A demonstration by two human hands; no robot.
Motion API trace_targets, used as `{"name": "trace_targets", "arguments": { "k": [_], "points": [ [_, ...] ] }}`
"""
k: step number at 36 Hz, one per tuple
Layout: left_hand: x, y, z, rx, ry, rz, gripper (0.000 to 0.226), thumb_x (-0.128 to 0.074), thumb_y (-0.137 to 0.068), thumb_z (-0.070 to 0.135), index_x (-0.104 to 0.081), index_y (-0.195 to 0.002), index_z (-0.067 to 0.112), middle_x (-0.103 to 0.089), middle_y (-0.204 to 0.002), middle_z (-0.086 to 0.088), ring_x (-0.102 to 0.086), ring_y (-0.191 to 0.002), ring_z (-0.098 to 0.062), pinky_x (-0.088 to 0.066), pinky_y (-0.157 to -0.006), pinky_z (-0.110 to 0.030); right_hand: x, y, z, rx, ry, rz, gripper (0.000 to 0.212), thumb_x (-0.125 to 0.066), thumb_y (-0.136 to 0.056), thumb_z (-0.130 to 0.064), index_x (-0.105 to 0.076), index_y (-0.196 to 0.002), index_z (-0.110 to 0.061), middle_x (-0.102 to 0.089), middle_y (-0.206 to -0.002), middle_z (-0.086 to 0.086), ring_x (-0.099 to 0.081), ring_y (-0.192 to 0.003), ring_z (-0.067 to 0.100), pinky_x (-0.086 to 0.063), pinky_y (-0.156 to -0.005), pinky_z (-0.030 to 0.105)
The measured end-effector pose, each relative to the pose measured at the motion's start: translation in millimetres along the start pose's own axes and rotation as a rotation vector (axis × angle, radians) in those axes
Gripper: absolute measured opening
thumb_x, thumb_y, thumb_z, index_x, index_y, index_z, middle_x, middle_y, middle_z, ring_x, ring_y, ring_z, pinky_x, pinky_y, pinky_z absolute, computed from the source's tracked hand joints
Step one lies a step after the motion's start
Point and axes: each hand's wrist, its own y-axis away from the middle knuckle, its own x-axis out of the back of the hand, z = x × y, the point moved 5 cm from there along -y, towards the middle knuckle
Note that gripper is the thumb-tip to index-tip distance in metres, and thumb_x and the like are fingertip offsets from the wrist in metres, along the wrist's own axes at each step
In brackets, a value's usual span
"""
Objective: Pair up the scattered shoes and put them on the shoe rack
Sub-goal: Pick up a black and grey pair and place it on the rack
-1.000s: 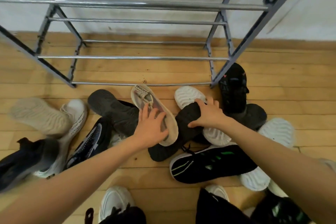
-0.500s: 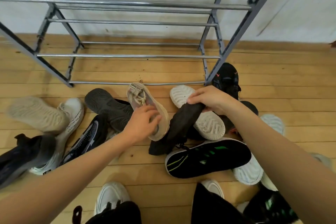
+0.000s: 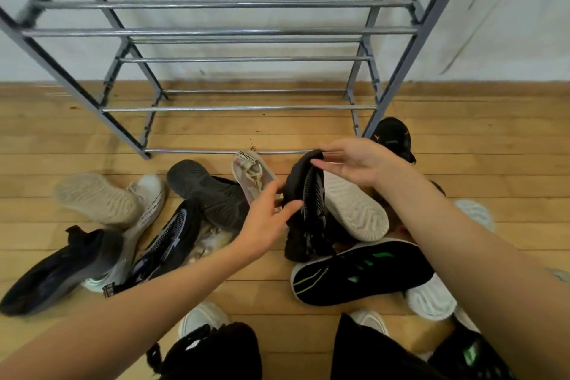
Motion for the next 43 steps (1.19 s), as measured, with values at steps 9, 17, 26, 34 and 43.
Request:
{"name": "trace_targets", "arguments": {
  "k": [9,17,26,34,43],
  "points": [
    [29,-26,3,0.163,0.385,0.139,0.031,-0.047,-0.097,0.013,-0.046,-0.127,0.019,-0.06,-0.116,-0.002,-0.061,-0.102,-0.014,-0.054,-0.075,-0.024,19,-12,20,0.038,0.981,-0.012,0.052,-0.061,-0.091,-0.028,-0.044,-0.139,-0.018,-0.051,-0.137,0.005,-0.045,-0.127,0.021,-0.036,-0.092,0.031],
    [50,-46,-5,0.264,0.463,0.094,0.037,-0.043,-0.098,0.015,-0.047,-0.135,0.016,-0.064,-0.121,-0.008,-0.062,-0.11,-0.027,-0.052,-0.089,-0.041,7,-21,42,0.02,0.813,-0.115,0.042,-0.055,-0.094,-0.014,-0.045,-0.135,-0.02,-0.065,-0.116,0.009,-0.064,-0.1,0.023,-0.052,-0.078,0.033],
    [86,-37,-32,0.273,0.246,0.143,0.043,-0.049,-0.095,0.009,-0.044,-0.137,0.009,-0.057,-0.127,-0.005,-0.058,-0.108,-0.017,-0.052,-0.089,-0.029,-35,-40,58,0.256,1.082,0.008,0.037,-0.048,-0.096,-0.013,-0.052,-0.133,-0.013,-0.062,-0.124,0.006,-0.058,-0.111,0.022,-0.044,-0.084,0.028],
    [143,-15,-83,0.336,-0.525,0.137,0.052,-0.068,-0.081,0.012,-0.051,-0.13,0.011,-0.052,-0.134,-0.011,-0.05,-0.123,-0.024,-0.04,-0.098,-0.031,-36,-55,78,0.187,1.331,0.081,0.038,-0.045,-0.097,-0.017,-0.048,-0.135,-0.013,-0.053,-0.136,0.01,-0.05,-0.123,0.027,-0.041,-0.097,0.033],
    [184,24,-141,0.657,-0.596,0.06,0.076,-0.069,-0.082,0.028,-0.027,-0.141,0.004,-0.042,-0.142,-0.016,-0.046,-0.126,-0.032,-0.042,-0.094,-0.035,-34,-57,90,0.146,1.343,0.053,0.06,-0.055,-0.092,-0.04,-0.039,-0.142,-0.012,-0.044,-0.144,0.009,-0.045,-0.13,0.026,-0.039,-0.102,0.034]
  ]
}}
